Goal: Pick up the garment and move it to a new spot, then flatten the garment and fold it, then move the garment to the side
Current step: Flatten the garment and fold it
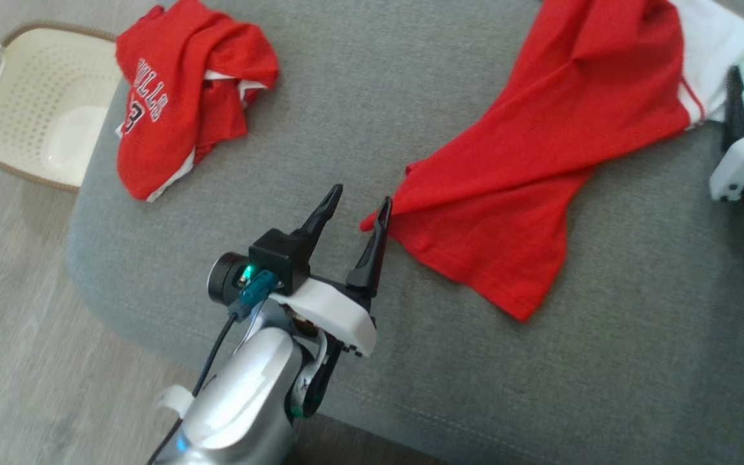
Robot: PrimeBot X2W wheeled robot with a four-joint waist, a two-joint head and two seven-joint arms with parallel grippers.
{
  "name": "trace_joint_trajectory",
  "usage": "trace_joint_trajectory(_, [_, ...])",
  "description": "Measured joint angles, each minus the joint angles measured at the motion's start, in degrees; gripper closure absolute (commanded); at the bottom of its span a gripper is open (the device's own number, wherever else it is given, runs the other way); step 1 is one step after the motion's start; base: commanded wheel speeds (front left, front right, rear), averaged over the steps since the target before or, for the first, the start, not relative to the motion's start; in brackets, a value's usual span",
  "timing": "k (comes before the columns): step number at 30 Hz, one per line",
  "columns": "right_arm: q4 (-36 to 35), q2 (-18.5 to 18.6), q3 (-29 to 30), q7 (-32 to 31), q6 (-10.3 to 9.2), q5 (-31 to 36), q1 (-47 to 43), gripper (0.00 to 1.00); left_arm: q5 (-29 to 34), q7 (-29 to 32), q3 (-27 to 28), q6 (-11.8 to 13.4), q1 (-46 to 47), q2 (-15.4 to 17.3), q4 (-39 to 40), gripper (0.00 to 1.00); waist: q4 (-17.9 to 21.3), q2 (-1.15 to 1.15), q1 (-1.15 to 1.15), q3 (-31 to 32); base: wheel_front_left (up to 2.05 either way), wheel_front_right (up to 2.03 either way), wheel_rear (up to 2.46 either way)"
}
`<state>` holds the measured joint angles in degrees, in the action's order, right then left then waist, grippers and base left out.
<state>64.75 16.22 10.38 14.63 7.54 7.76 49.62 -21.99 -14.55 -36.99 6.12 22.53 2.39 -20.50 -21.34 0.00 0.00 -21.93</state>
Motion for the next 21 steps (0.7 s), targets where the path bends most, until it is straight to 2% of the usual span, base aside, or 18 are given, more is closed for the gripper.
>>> trace_joint_trajectory(2, [1.4,0.4,1.0,0.0,0.0,0.4,1.3,0.0,-0.3,0.0,-0.2,0.2,0.4,0.0,0.3,0.0,-0.7,0.0,0.0,-0.3,0.0,0.0,0.0])
trace_joint_trajectory(3, [2.0,0.5,1.2,0.0,0.0,0.7,1.8,0.1,-0.4,0.0,-0.3,0.4,0.4,0.0,0.5,0.0,-1.0,0.0,0.0,-0.5,0.0,0.0,0.0])
trace_joint_trajectory(5, [3.7,0.6,1.9,0.0,0.0,1.7,2.9,1.0,-0.4,0.0,-0.9,0.5,0.4,0.0,0.5,0.0,-1.5,0.0,0.0,-0.6,0.0,0.0,0.0])
trace_joint_trajectory(10, [3.5,0.5,4.3,0.0,0.0,1.9,3.1,1.0,-0.4,0.0,-0.5,0.9,0.4,0.0,0.6,0.0,-0.2,0.0,0.0,-0.2,0.0,0.0,0.0])
trace_joint_trajectory(13, [0.3,0.4,5.3,0.0,0.0,1.9,2.3,1.0,-0.4,0.0,0.2,0.6,0.4,0.0,0.4,0.0,1.6,0.0,0.0,0.3,0.0,0.0,0.0])
trace_joint_trajectory(17, [-5.5,0.0,5.1,0.0,0.0,1.6,0.1,1.0,-0.3,0.0,0.8,0.3,0.4,0.0,0.1,0.0,5.1,0.0,0.0,1.1,0.0,0.0,0.0])
trace_joint_trajectory(21, [-7.9,-1.1,2.6,0.0,0.0,-0.2,-4.0,1.0,-0.1,0.0,1.2,-0.1,0.4,0.0,-0.2,0.0,9.3,0.0,0.0,1.9,0.0,0.0,0.0])
